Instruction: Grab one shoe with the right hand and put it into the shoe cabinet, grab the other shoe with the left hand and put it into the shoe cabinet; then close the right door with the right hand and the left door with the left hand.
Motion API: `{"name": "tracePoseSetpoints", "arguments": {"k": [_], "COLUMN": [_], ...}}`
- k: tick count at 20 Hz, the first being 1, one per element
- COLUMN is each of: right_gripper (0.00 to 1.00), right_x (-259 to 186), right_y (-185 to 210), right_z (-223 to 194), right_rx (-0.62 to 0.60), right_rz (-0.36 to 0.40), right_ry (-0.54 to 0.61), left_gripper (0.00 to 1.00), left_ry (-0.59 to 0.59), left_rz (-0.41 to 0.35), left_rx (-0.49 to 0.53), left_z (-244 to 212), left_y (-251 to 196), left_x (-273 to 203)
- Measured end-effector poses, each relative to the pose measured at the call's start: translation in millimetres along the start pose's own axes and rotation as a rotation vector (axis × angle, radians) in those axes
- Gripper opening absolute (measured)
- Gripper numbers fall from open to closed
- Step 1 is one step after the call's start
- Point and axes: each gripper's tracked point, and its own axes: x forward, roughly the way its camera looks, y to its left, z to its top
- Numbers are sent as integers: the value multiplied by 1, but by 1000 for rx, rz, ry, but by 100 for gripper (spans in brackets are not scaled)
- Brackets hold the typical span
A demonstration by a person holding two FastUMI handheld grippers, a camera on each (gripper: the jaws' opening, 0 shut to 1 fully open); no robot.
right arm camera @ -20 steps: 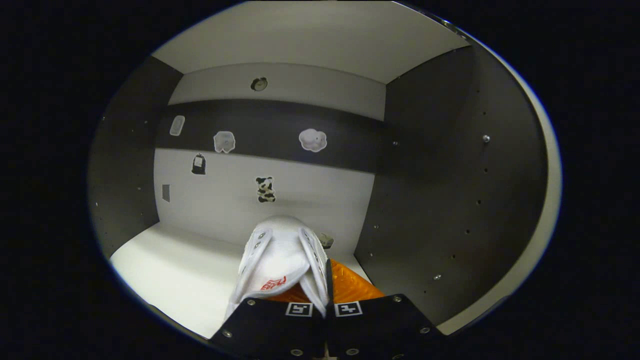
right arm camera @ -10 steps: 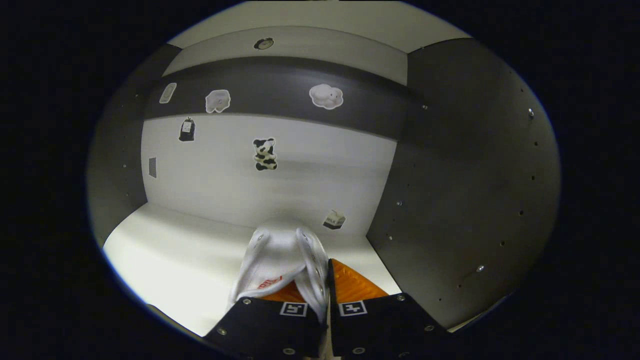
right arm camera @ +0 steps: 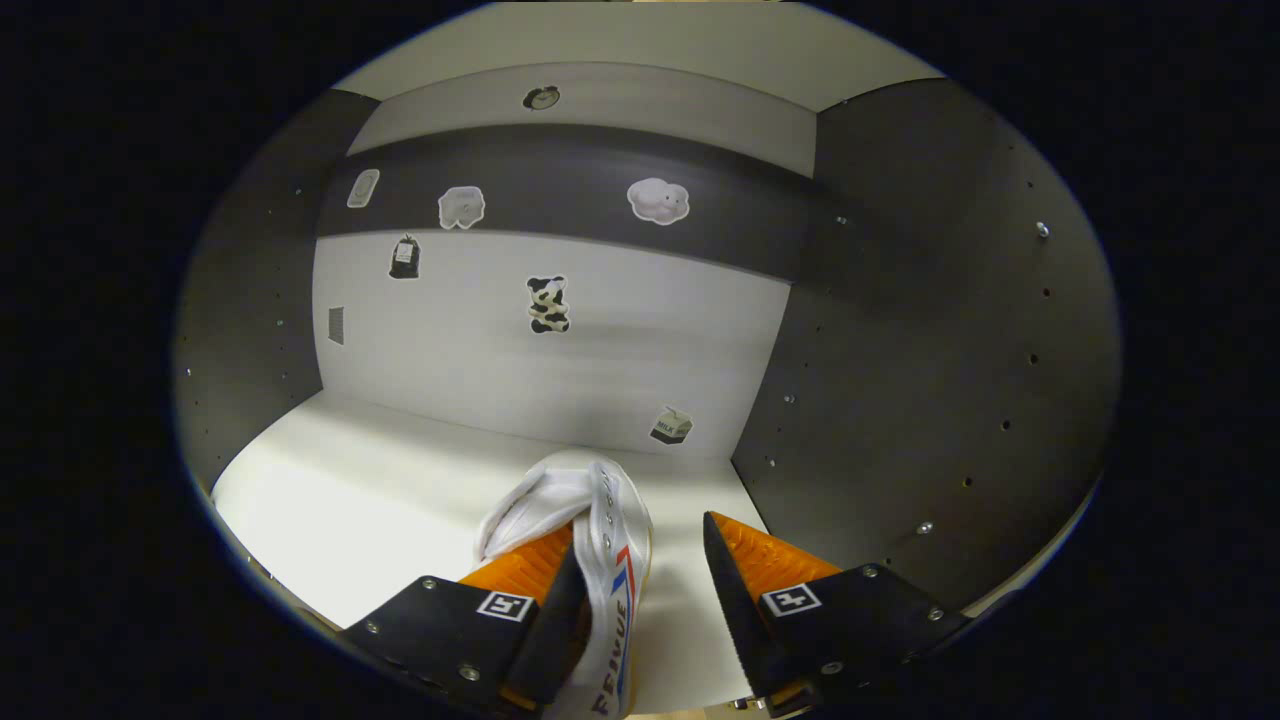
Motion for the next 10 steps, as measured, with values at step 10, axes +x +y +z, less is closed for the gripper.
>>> {"name": "tracePoseSetpoints", "arguments": {"k": [10], "right_gripper": [93], "right_x": [-148], "right_y": [11], "right_z": [22], "right_rx": [41], "right_rz": [157], "right_ry": [-292], "left_gripper": [96], "left_ry": [-3], "left_rz": [0], "left_rx": [21], "left_z": [3], "left_y": [0], "left_x": [6]}}
